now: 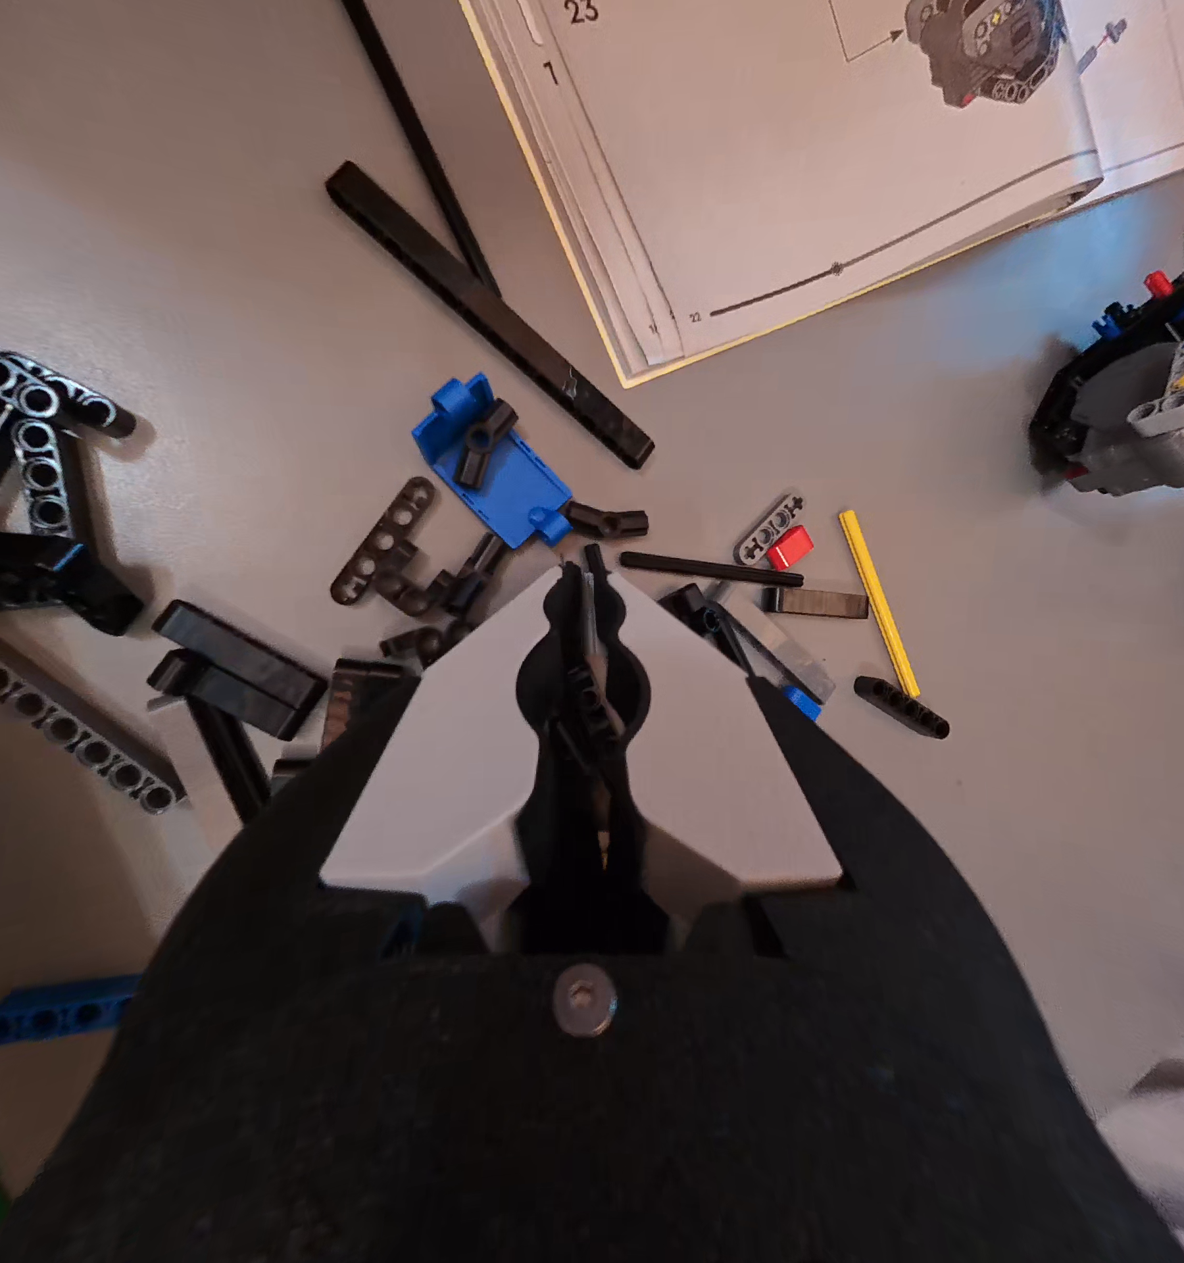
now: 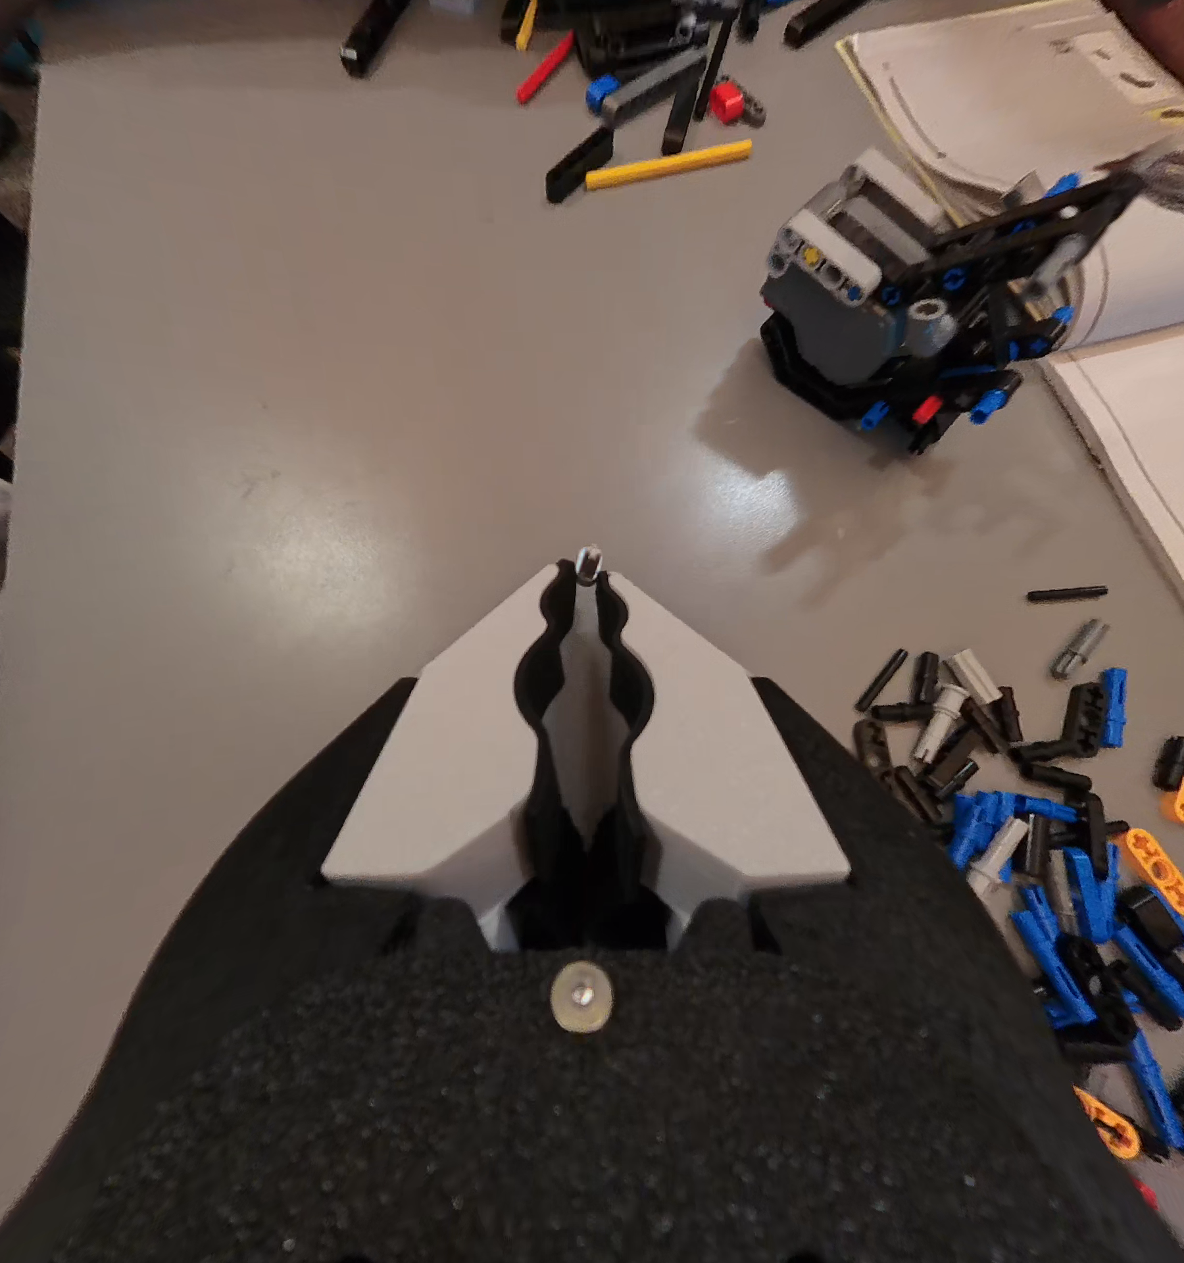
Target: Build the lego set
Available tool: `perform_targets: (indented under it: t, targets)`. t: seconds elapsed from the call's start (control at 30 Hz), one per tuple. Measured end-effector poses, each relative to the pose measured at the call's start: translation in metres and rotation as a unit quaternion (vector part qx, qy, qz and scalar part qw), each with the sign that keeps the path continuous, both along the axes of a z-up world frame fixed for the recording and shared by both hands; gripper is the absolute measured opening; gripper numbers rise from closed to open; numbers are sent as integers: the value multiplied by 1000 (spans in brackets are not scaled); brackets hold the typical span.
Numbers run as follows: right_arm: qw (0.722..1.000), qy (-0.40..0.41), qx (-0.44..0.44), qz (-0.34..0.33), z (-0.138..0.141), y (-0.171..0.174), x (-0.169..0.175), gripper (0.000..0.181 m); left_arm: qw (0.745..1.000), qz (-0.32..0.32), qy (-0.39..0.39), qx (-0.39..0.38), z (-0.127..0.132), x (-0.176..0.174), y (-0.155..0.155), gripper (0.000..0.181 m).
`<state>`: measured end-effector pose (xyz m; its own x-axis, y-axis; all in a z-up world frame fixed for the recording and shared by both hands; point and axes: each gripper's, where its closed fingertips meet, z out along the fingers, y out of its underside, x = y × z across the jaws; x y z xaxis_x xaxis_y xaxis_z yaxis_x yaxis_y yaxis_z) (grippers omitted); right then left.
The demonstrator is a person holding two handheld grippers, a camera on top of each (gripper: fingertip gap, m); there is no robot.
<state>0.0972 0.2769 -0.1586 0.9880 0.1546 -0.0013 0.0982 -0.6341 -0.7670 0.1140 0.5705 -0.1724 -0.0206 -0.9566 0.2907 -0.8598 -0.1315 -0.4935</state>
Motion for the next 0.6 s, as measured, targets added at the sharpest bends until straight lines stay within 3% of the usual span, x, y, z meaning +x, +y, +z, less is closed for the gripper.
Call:
perform_targets:
  t: [0.2,0.27,0.33,0.4,0.47,0.6]
  targets:
    - [997,63,49,-12,21,3,3,6,997,-32,-71,-18,30,2,-17,1]
    - [991,106,76,-14,33,4,3,6,989,-87,-116,-38,55,-5,-53,1]
    - [983,151,102,-14,45,5,4,6,975,-151,-142,-75,72,-20,-112,1]
    - [971,205,124,-12,56,5,4,5,963,-217,-130,-94,64,-39,-178,1]
    - [956,259,136,-10,63,3,4,5,959,-251,-109,-77,43,-50,-222,1]
    - [930,336,148,-1,71,0,4,5,950,-302,-80,-14,8,-63,-262,1]
